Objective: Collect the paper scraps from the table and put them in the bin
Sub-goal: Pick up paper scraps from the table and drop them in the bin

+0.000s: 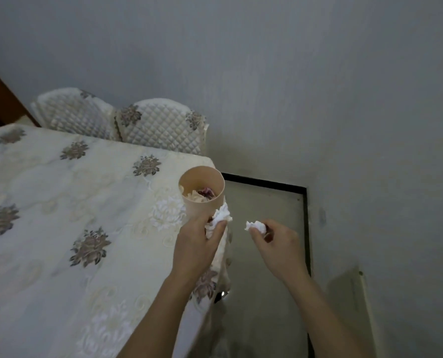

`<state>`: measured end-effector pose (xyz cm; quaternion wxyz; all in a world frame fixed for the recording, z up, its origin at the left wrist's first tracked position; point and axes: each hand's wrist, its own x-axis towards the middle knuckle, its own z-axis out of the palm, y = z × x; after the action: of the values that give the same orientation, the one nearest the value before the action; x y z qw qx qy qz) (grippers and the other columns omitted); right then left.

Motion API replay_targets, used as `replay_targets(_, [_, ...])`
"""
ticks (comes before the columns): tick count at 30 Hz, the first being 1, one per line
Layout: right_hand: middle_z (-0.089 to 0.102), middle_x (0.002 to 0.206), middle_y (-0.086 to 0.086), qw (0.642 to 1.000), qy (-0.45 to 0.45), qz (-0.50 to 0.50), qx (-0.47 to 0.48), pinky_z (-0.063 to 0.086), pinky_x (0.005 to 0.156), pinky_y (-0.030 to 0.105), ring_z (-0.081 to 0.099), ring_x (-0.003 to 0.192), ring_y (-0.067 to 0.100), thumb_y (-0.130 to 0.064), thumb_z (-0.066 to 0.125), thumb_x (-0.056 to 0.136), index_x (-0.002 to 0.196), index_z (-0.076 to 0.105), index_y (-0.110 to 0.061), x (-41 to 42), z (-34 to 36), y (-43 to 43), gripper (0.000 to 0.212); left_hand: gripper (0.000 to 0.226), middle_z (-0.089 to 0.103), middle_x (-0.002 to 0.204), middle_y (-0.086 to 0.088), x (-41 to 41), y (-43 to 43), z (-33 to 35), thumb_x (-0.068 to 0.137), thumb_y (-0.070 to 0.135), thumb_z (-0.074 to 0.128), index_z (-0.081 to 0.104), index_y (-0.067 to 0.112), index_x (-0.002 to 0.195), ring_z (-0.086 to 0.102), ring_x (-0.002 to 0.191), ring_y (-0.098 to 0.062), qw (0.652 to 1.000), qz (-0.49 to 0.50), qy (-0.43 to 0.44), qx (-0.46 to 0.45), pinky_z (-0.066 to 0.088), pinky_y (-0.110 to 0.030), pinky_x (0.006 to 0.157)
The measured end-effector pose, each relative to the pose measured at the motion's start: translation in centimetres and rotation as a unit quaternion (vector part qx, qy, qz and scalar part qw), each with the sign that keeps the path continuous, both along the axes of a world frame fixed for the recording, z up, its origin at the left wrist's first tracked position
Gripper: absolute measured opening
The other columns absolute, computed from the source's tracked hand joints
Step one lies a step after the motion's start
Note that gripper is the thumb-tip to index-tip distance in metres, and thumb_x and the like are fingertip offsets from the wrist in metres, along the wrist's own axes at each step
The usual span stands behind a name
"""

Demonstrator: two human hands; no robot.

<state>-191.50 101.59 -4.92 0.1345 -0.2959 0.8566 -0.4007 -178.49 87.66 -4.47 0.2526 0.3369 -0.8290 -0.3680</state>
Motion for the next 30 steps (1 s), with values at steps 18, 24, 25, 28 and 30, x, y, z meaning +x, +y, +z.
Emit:
replay_targets(18, [0.064, 0.101, 0.001, 0.963, 0.174, 0.207, 0.019, 0.046, 0.071, 0.036, 0.059, 0.092, 0.023, -0.040, 0.056, 0.094, 0.105, 0.063, -0.020, -9.3, 4.4, -18.6, 0.024, 0.033, 0.062, 0.091, 0.004, -5.0, -13.6, 3.9, 0.089, 0.050, 0.062, 0.068, 0.022, 0.105, 0.062, 0.081, -0.022, 0.961, 0.103, -0.174, -0.190, 0.041, -0.030, 0.059])
replay_targets(24, [0.064, 0.105, -0.001, 0.950, 0.215, 0.222, 0.039, 0.037, 0.065, 0.030, 0.059, 0.095, 0.022, -0.039, 0.052, 0.096, 0.114, 0.062, -0.022, -9.4, 4.2, -20.2, 0.027, 0.033, 0.061, 0.093, 0.004, -6.5, -14.8, 3.5, 0.090, 0.050, 0.060, 0.066, 0.021, 0.106, 0.063, 0.084, -0.022, 0.944, 0.081, -0.234, -0.220, 0.045, -0.031, 0.058])
replay_targets(25, [0.063, 0.105, -0.001, 0.950, 0.213, 0.223, 0.040, 0.037, 0.065, 0.030, 0.059, 0.095, 0.022, -0.038, 0.051, 0.096, 0.115, 0.062, -0.022, -9.4, 4.1, -20.4, 0.027, 0.034, 0.061, 0.095, 0.004, -6.6, -14.9, 3.3, 0.090, 0.050, 0.059, 0.065, 0.022, 0.108, 0.062, 0.086, -0.022, 0.942, 0.079, -0.242, -0.218, 0.046, -0.031, 0.059])
replay_targets(28, [0.062, 0.107, -0.002, 0.945, 0.226, 0.230, 0.060, 0.038, 0.065, 0.030, 0.058, 0.097, 0.021, -0.040, 0.049, 0.097, 0.119, 0.060, -0.022, -9.5, 3.6, -20.8, 0.030, 0.043, 0.061, 0.106, 0.003, -6.9, -15.2, 2.9, 0.090, 0.055, 0.057, 0.061, 0.024, 0.119, 0.058, 0.099, -0.021, 0.940, 0.074, -0.262, -0.205, 0.046, -0.032, 0.065])
replay_targets(30, [0.059, 0.116, -0.001, 0.932, 0.235, 0.256, 0.105, 0.045, 0.073, 0.034, 0.056, 0.106, 0.022, -0.045, 0.051, 0.096, 0.127, 0.055, -0.024, -9.6, 3.0, -20.8, 0.038, 0.057, 0.057, 0.125, 0.003, -7.1, -15.4, 2.5, 0.089, 0.062, 0.054, 0.052, 0.027, 0.134, 0.052, 0.114, -0.021, 0.934, 0.060, -0.295, -0.192, 0.048, -0.034, 0.076])
